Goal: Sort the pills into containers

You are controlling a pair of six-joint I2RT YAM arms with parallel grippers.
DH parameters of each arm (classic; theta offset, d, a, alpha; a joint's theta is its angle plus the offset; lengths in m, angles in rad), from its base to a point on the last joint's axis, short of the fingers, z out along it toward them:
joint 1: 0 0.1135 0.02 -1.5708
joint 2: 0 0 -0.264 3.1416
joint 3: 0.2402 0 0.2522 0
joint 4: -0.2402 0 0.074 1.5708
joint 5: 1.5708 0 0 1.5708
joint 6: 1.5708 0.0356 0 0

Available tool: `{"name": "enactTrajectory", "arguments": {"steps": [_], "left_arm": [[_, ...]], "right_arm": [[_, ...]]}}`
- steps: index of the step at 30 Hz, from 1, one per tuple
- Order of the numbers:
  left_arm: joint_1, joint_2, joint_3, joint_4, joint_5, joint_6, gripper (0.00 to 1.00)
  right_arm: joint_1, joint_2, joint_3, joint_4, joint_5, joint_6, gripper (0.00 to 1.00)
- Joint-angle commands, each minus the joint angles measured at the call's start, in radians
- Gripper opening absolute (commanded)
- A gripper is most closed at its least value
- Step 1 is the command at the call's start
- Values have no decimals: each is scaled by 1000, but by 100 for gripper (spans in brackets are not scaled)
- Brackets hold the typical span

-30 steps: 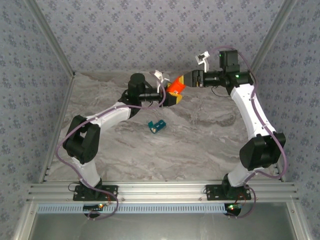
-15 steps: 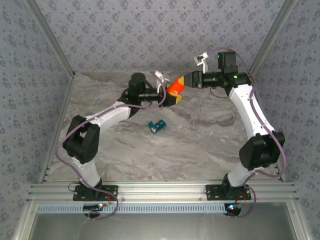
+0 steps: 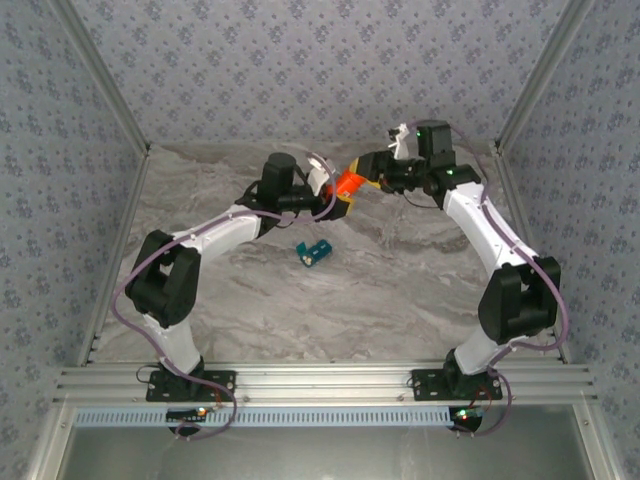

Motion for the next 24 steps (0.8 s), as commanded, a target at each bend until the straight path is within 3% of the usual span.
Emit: {"name": "enactTrajectory", "arguments": {"steps": [1, 11, 24], "left_arm": [[-46, -76, 5, 91, 16, 82, 0], [-36, -63, -10, 126, -4, 36, 0], [1, -44, -13, 166, 53, -54, 0]], "right_arm": [[47, 3, -16, 10, 58, 51, 44], [13, -10, 14, -9, 45, 54, 52], [-104, -117, 26, -58, -47, 0, 81]]}}
